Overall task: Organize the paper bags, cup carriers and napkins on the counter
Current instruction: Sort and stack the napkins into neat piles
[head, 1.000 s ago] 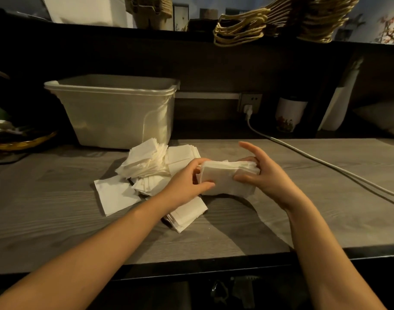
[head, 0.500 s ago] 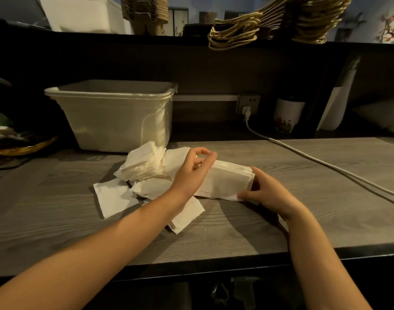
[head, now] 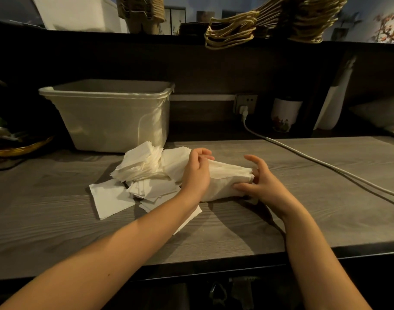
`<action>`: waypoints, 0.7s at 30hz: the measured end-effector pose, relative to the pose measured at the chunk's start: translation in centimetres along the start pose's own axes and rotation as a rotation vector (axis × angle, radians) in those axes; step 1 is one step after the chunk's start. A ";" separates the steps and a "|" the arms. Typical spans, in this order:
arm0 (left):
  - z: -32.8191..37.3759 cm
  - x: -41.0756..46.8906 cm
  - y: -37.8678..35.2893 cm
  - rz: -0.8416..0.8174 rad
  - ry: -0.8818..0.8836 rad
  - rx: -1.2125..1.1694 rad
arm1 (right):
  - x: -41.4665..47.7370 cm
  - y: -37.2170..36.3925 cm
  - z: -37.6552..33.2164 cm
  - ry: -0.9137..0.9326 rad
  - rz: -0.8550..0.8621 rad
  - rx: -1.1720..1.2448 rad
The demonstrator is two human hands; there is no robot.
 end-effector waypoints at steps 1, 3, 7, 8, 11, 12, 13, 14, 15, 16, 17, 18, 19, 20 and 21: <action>0.1 0.1 -0.2 -0.001 0.011 -0.016 | 0.1 -0.1 0.0 -0.005 -0.005 -0.006; 0.1 0.1 -0.5 0.004 0.027 -0.035 | 0.1 -0.5 0.0 0.004 -0.012 -0.065; 0.5 0.1 -1.1 -0.026 -0.023 -0.001 | 0.3 -0.8 -0.1 0.047 0.010 -0.133; 0.6 0.1 -1.2 -0.041 -0.030 0.002 | 0.4 -0.9 -0.1 0.049 0.009 -0.144; 0.6 0.5 -0.6 -0.053 -0.020 -0.019 | 0.3 -0.4 0.0 0.031 0.043 -0.108; 0.5 0.6 -0.4 -0.071 -0.017 -0.018 | 0.3 -0.2 0.0 0.024 0.058 -0.101; 0.5 0.6 -0.3 -0.107 -0.029 -0.005 | 0.2 -0.1 0.0 0.022 0.065 -0.112; 0.5 0.6 -0.2 -0.152 -0.064 0.027 | 0.2 -0.1 0.0 0.026 0.063 -0.134; 0.7 0.5 -0.1 -0.195 -0.119 0.083 | 0.2 -0.2 0.0 0.030 0.057 -0.153; 0.7 0.5 0.0 -0.237 -0.177 0.148 | 0.2 -0.2 -0.1 0.035 0.048 -0.166; 0.7 0.5 -0.1 -0.287 -0.226 0.211 | 0.1 -0.3 -0.1 0.038 0.037 -0.175; 0.5 0.3 -0.2 -0.346 -0.265 0.266 | 0.1 -0.3 -0.1 0.035 0.020 -0.186; 0.3 0.2 -0.3 -0.397 -0.288 0.307 | 0.0 -0.3 -0.1 0.024 0.002 -0.201; 0.0 0.1 -0.3 -0.421 -0.294 0.328 | 0.0 -0.3 0.0 0.008 -0.012 -0.216; -0.2 0.1 -0.1 -0.418 -0.288 0.328 | 0.0 -0.2 0.1 -0.005 -0.020 -0.223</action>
Point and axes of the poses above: each hand's wrist, its own x-axis towards the middle knuckle, its own y-axis out of the back of the hand, z = x × y, the point moved 6 cm from there along x, towards the middle knuckle, and after that the axes turned 11 degrees about x, right-handed, at the moved point
